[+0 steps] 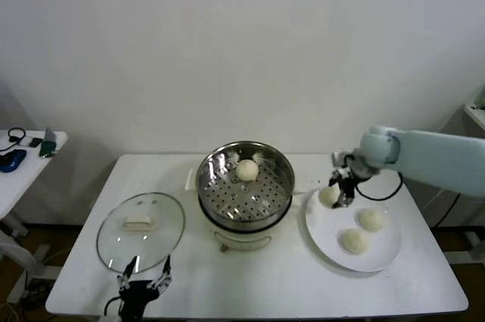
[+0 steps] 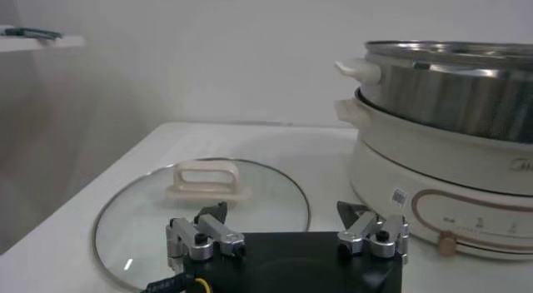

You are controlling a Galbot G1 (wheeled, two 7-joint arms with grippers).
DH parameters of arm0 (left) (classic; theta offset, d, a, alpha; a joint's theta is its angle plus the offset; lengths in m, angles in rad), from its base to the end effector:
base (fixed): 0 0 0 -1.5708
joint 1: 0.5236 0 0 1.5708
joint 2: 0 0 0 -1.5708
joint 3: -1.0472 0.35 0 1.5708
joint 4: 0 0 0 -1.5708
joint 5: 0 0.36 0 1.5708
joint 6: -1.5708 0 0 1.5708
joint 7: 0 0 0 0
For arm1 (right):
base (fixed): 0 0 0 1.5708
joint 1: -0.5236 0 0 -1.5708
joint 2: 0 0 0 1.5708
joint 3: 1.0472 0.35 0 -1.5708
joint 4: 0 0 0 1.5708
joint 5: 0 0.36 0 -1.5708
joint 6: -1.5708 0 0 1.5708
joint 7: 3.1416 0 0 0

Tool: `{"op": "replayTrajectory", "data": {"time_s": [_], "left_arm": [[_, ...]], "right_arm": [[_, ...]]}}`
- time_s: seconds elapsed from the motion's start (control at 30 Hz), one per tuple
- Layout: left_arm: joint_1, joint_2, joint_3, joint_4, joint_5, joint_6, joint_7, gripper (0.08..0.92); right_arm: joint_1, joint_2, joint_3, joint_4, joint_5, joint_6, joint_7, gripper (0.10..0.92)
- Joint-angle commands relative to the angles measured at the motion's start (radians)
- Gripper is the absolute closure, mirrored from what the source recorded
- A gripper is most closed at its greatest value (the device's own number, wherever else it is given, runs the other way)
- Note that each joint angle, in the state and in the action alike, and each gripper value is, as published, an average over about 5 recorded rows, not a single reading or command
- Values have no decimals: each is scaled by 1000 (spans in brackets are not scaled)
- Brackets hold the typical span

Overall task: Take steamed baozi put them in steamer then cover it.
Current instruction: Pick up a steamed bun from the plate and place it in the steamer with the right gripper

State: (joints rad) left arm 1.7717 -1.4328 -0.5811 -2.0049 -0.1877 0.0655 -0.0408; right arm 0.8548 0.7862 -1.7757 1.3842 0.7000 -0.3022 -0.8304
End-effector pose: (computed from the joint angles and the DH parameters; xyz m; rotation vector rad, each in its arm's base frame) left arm 0.1155 0.0459 -0.3615 0.0541 -2.7875 0.0449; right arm 0.5319 -0.1077 -0.0662 1.2217 -1.5161 1.2776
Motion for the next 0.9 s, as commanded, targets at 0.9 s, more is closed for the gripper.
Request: {"op": "replayTrajectory", "data": {"time_s": [0.9], "left_arm": [[3, 15, -13, -41, -32, 3, -2, 177]], "right_arm": [[-139, 716, 66, -237, 233, -131, 95, 339]]}}
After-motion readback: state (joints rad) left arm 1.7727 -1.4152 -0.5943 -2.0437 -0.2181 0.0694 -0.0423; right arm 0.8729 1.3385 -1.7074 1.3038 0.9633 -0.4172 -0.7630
